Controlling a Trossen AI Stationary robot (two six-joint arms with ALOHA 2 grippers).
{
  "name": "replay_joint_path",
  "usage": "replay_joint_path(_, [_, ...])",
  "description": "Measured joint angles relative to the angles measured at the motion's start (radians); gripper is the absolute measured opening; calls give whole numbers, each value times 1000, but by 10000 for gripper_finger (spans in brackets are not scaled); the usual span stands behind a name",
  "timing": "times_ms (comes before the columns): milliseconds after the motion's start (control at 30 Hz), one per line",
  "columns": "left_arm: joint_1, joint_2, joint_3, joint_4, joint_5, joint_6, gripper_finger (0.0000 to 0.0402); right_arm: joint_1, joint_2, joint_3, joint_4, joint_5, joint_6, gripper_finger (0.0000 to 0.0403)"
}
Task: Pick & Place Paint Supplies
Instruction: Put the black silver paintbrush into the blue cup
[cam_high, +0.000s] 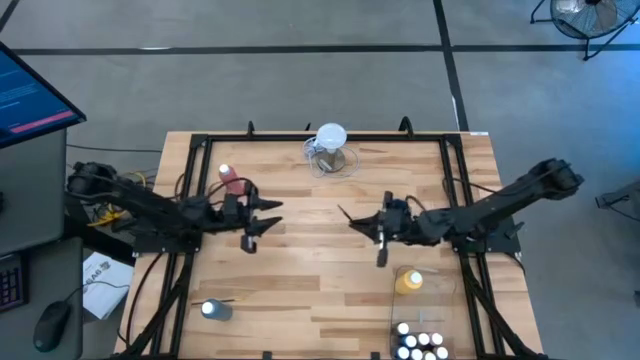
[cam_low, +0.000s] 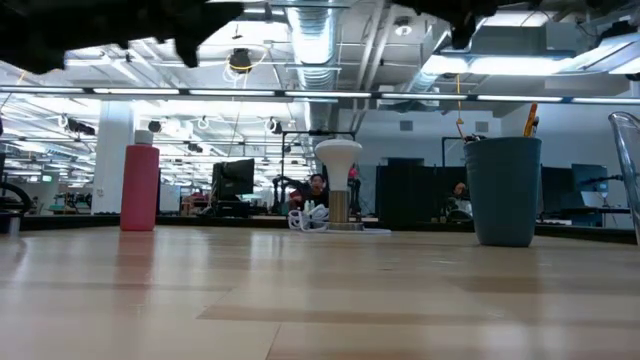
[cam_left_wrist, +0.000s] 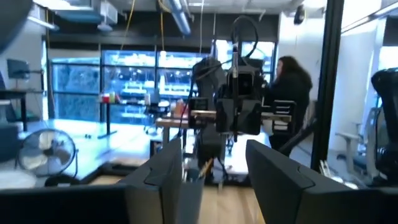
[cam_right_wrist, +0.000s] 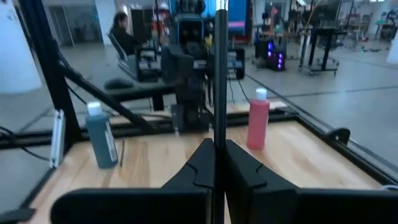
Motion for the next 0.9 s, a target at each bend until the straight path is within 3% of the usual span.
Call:
replay_joint_path(200, [91,314,223,112,188,-34,168,23,-11,-17,61,0,-21,5])
replay_joint_path(367, [113,498,417,119,225,12,172,26,38,-17,102,-1,-22,5])
replay_joint_path(567, [122,536,478,135,229,32,169,54,34,-17,102,1,-25,5])
replay_joint_path(733, [141,536,514,160,360,-34,173,59,35,-17,94,5,-28,6])
replay_joint_path(900, [142,536,539,160,384,-61,185,59,35,-17,98,34,-29,5])
